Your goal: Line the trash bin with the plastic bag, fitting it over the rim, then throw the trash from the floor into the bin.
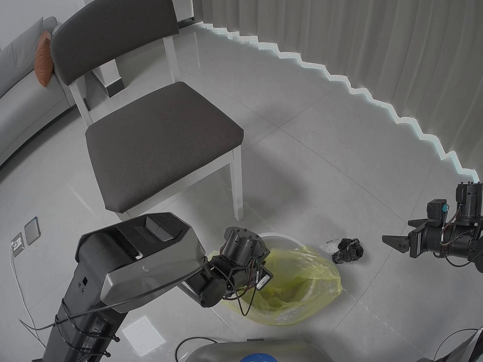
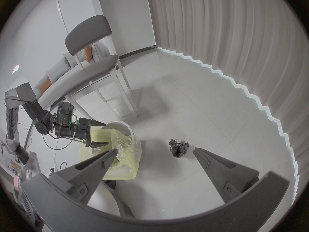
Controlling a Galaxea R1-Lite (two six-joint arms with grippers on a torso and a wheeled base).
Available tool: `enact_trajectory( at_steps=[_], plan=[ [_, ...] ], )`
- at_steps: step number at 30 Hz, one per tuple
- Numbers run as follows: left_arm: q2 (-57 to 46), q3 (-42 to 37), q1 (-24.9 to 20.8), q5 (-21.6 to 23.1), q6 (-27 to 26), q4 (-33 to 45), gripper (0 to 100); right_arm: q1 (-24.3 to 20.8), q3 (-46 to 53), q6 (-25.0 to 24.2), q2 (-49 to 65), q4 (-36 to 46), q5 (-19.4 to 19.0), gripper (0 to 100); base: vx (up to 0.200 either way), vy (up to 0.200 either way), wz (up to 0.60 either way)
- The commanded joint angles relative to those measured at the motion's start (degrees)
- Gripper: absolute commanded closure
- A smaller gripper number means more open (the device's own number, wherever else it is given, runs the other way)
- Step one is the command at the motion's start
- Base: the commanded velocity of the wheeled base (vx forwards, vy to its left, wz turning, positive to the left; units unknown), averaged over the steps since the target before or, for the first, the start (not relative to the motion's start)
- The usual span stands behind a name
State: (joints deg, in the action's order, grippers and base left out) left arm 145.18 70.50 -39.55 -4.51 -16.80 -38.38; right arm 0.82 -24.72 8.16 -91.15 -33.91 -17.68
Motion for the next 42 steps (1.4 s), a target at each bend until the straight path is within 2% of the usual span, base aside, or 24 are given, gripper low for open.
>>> enact_trajectory(
  at_steps=[1, 8, 22, 42],
  plan=[
    [0.2, 0.6, -0.2, -0.1, 0.1, -0.2, 100, 0.1, -0.1, 0.0, 0.0, -0.1, 0.0, 0, 0.000, 0.000, 0.00],
    [-1.9, 4.4, 0.2, -2.0, 1.2, -0.6, 100, 0.2, -0.1, 0.0, 0.7, 0.0, 0.0, 0, 0.000, 0.000, 0.00],
    [-4.6, 9.5, 3.6, -2.7, 2.8, 0.1, 100, 0.2, 0.0, 0.2, 0.9, 0.0, -0.1, 0, 0.000, 0.000, 0.00],
    [3.5, 17.4, 3.9, -1.9, 2.8, 1.6, 100, 0.8, -0.1, 0.5, -0.2, 0.0, -0.1, 0, 0.000, 0.000, 0.00]
  ],
)
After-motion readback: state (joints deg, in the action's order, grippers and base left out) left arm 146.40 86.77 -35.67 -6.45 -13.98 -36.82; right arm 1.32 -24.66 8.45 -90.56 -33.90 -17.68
